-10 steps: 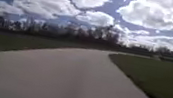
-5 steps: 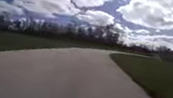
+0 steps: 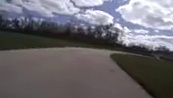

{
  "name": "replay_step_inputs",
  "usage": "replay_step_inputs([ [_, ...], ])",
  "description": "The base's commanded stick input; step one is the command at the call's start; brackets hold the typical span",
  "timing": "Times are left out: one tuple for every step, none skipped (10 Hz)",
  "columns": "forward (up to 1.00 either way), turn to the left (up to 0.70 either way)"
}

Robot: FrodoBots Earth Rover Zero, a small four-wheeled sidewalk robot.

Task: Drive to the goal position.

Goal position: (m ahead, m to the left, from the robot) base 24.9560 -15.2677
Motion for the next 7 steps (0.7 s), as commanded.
replay_step_inputs([
  [1.0,-0.27],
  [1.0,-0.27],
  [1.0,-0.27],
  [1.0,-0.27],
  [1.0,-0.27],
  [1.0,-0.27],
  [1.0,-0.27],
])
